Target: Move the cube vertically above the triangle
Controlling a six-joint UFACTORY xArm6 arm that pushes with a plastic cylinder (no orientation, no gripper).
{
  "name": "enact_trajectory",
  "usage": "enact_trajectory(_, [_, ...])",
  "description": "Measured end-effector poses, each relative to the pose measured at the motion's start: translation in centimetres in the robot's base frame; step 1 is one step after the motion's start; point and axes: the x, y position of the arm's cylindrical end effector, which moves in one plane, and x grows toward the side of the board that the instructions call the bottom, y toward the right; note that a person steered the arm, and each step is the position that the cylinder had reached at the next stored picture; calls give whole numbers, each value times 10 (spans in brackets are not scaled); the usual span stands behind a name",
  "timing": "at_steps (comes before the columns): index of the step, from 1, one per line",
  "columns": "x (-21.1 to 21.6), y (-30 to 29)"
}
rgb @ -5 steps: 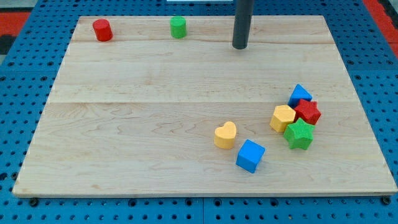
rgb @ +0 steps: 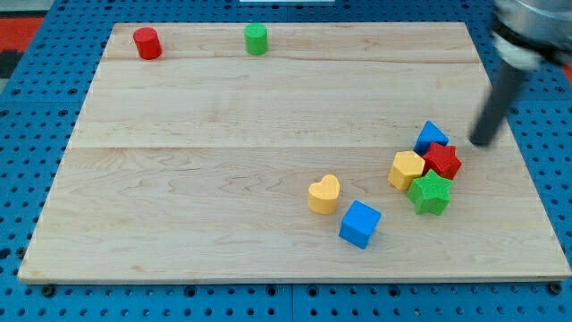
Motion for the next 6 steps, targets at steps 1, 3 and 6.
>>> enact_trajectory(1, [93, 1])
enact_trajectory(3, [85, -187])
enact_trajectory(6, [21, -276])
